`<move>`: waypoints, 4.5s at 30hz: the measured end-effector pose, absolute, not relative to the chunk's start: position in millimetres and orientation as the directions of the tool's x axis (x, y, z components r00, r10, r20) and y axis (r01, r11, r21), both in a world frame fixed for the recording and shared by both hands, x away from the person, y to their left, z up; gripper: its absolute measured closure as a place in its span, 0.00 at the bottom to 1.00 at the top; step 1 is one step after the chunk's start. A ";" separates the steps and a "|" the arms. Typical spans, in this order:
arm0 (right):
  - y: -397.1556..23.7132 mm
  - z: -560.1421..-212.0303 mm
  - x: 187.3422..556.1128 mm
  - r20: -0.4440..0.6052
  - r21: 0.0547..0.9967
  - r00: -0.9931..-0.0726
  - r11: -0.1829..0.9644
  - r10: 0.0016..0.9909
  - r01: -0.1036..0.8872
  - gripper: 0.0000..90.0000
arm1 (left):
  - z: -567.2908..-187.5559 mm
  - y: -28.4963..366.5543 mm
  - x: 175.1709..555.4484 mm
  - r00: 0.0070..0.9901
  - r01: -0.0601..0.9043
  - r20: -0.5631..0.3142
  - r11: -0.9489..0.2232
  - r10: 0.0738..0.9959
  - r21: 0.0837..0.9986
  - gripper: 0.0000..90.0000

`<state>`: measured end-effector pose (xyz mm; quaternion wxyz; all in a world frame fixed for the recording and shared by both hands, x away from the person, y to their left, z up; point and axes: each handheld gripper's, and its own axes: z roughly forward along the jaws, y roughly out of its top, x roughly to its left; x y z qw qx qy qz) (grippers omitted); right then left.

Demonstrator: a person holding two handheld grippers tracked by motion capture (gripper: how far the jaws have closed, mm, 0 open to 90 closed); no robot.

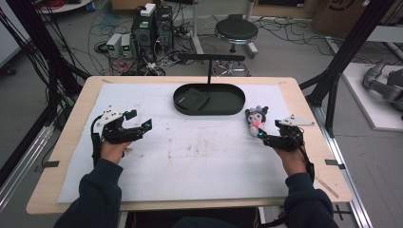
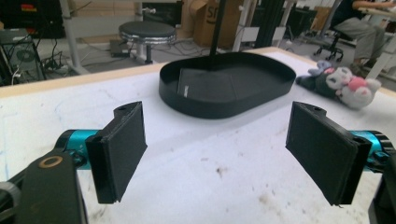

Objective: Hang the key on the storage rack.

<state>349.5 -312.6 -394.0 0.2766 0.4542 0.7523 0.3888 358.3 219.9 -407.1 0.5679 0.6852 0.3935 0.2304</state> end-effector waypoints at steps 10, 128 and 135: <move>-298.4 -398.7 380.4 -0.094 0.806 -0.355 0.281 0.930 0.521 0.28 | -410.4 220.0 355.7 0.569 0.300 -0.147 -0.038 0.809 0.953 0.21; -219.8 -343.2 513.4 -0.121 0.812 -0.425 0.335 0.897 0.477 0.23 | -417.9 236.7 354.8 0.513 0.304 -0.186 0.025 0.838 0.952 0.25; -234.3 -321.4 490.3 -0.091 0.804 -0.519 0.370 0.850 0.466 0.21 | -417.1 236.6 354.3 0.514 0.305 -0.195 0.034 0.835 0.952 0.25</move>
